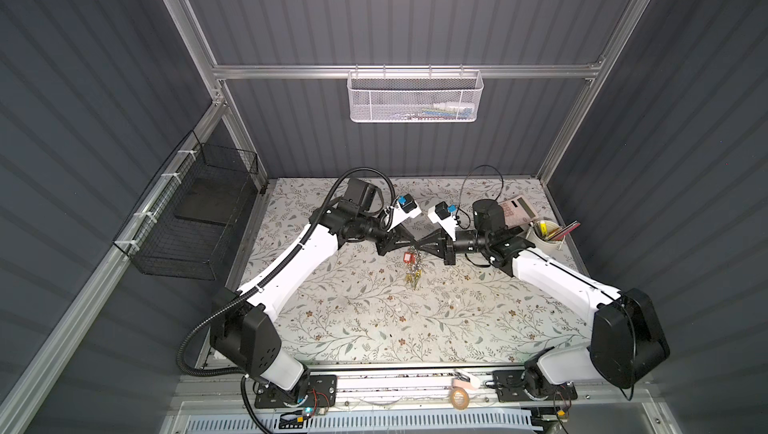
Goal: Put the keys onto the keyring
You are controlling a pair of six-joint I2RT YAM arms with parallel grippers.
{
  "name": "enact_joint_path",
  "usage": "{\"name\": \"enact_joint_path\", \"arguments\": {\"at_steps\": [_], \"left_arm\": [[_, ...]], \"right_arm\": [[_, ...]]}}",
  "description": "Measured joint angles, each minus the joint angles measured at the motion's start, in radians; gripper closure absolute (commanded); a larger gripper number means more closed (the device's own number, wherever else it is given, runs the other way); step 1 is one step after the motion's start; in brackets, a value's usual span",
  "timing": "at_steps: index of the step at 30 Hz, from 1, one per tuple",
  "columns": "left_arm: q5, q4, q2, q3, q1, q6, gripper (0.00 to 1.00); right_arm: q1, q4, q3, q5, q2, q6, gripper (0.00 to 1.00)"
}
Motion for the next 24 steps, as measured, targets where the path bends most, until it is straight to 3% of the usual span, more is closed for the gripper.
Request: {"name": "enact_joint_path", "arguments": {"at_steps": [13, 24], "left_arm": [[-0.035, -0.058, 0.015, 0.002, -0.010, 0.025, 0.85], [-0.044, -0.083, 0.018, 0.010, -0.017, 0.027, 1.00]], "right_arm": [[0.000, 0.015, -0.012, 0.001, -0.002, 0.008, 1.00], [0.000, 0.031, -0.017, 0.000, -0.002, 0.007, 1.00]]}}
